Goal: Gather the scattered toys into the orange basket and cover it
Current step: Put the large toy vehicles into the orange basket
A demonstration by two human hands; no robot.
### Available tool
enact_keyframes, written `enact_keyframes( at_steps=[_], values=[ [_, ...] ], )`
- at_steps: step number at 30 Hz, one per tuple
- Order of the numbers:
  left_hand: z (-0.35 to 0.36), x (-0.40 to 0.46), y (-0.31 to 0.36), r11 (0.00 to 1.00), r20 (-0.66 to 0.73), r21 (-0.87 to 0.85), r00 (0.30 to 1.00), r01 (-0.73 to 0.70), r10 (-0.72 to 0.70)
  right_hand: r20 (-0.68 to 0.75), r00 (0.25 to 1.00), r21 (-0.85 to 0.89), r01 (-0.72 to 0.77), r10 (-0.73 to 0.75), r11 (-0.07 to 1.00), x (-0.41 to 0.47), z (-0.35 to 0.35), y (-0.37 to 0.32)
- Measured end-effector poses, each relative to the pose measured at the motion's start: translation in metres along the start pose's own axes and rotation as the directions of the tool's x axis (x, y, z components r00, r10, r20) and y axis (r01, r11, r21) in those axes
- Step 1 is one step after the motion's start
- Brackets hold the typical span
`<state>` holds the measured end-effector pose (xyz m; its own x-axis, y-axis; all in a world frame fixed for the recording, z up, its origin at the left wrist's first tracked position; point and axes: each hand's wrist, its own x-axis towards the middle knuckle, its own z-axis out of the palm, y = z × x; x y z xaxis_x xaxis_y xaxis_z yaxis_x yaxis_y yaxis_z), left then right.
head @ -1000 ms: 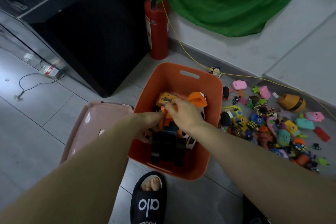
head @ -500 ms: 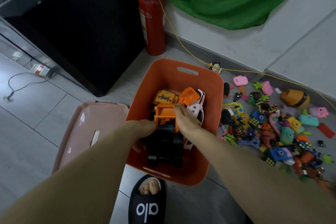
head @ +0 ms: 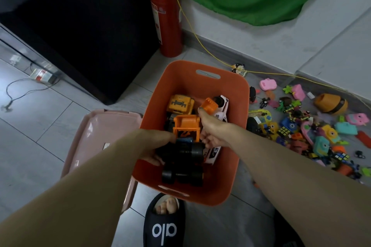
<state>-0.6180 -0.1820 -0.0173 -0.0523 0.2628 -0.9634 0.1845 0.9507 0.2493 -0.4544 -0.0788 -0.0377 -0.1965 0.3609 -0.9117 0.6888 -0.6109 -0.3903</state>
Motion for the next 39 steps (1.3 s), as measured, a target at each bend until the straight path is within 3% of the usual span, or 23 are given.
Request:
enact_keyframes(
  at_steps=[5,8,10,14,16,22,26,30,35,37,39],
  values=[
    [0.001,0.003,0.001,1.0,0.063,-0.028,0.998,0.01,-0.008,-0.087,0.996,-0.058,0.003,-0.008,0.998,0.002,0.007,-0.008],
    [0.001,-0.002,0.002,0.999,0.07,0.042,0.998,-0.006,0.003,-0.179,0.981,-0.157,0.046,-0.074,0.987,0.006,0.009,-0.003],
    [0.001,-0.007,0.005,0.996,0.071,0.09,0.997,-0.007,0.001,-0.198,0.97,-0.212,0.098,-0.141,0.972,0.006,0.011,0.002],
    [-0.003,-0.018,0.01,0.992,0.079,0.121,0.997,-0.037,0.027,-0.215,0.972,-0.126,0.065,-0.091,0.99,0.004,0.005,0.007],
    [-0.005,-0.023,0.012,0.991,0.091,0.125,0.995,-0.05,0.039,-0.206,0.968,-0.206,0.098,-0.141,0.974,-0.001,0.002,0.005],
    [0.002,-0.021,0.019,0.964,0.112,0.263,0.994,-0.041,0.012,-0.188,0.896,-0.565,0.235,-0.401,0.79,-0.006,0.002,-0.006],
    [0.007,-0.012,0.023,0.94,0.069,0.341,0.998,-0.019,-0.005,-0.179,0.933,-0.74,0.082,-0.313,0.667,0.003,0.009,-0.012],
    [0.016,-0.003,0.028,0.911,-0.031,0.412,0.999,0.024,-0.012,-0.183,0.95,-0.745,0.033,-0.252,0.666,0.002,0.015,-0.016],
    [0.014,0.0,0.022,0.933,-0.116,0.35,0.992,0.08,-0.042,-0.189,0.96,-0.69,0.018,-0.205,0.724,0.013,0.012,-0.022],
    [0.009,0.003,0.016,0.937,-0.148,0.338,0.988,0.083,-0.034,-0.176,0.94,-0.681,0.099,-0.293,0.726,0.019,0.011,-0.016],
    [0.007,0.003,0.012,0.932,-0.194,0.356,0.981,0.073,-0.002,-0.225,0.869,-0.639,0.209,-0.44,0.74,0.02,0.013,-0.005]
  ],
)
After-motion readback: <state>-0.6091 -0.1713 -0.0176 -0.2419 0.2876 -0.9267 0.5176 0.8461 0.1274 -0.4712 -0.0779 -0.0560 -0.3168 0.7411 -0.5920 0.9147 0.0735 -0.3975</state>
